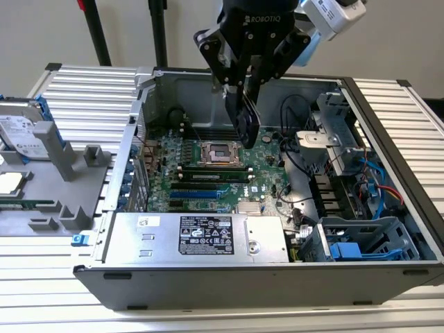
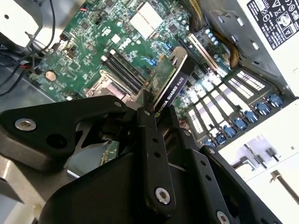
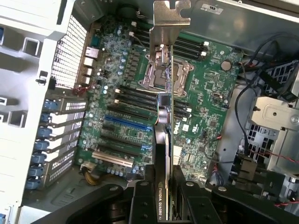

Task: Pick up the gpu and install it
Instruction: 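Insert the gpu into the slot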

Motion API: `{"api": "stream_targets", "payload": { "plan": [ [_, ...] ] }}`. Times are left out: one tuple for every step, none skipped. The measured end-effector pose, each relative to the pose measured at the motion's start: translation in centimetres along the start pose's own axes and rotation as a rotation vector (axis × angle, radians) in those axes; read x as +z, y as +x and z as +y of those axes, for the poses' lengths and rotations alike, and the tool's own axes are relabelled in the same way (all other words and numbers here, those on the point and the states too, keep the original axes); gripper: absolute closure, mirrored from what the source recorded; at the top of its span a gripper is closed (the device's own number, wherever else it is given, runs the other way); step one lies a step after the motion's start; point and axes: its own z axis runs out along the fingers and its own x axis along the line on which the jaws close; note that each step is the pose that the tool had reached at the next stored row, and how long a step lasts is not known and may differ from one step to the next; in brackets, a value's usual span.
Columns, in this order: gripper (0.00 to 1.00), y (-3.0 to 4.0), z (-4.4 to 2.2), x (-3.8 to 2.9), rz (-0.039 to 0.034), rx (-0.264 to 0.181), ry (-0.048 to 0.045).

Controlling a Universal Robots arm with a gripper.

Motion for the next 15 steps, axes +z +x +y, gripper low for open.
{"api": "stream_targets", "payload": {
  "plan": [
    [1.0,0.0,0.0,0.0,0.0,-0.007,0.0],
    [1.0,0.0,0.0,-0.01,0.0001,-0.014,0.0],
    [1.0,0.0,0.0,-0.01,0.0001,-0.02,0.0],
    [1.0,0.0,0.0,-0.01,0.0001,-0.027,0.0],
    [1.0,0.0,0.0,0.0,0.0,-0.035,-0.0002],
    [1.0,0.0,0.0,0.0,0.0,-0.041,-0.0002],
    [1.0,0.0,0.0,0.0,0.0,-0.048,-0.0002],
    [1.0,0.0,0.0,0.0,0.0,-0.055,-0.0003],
    [1.0,0.0,0.0,0.0,0.0,-0.062,-0.0003],
    [1.0,-0.01,0.0,0.0,-0.0001,-0.069,-0.0004],
    [1.0,-0.01,0.0,0.0,-0.0001,-0.076,-0.0004],
    [1.0,-0.01,0.0,0.0,-0.0001,-0.083,-0.0004],
    [1.0,-0.01,0.0,0.0,-0.0001,-0.09,-0.0005],
    [1.0,-0.01,0.0,0.0,-0.0001,-0.098,-0.0004],
    [1.0,0.0,0.0,0.0,-0.0001,-0.105,-0.0005]
  ]
}}
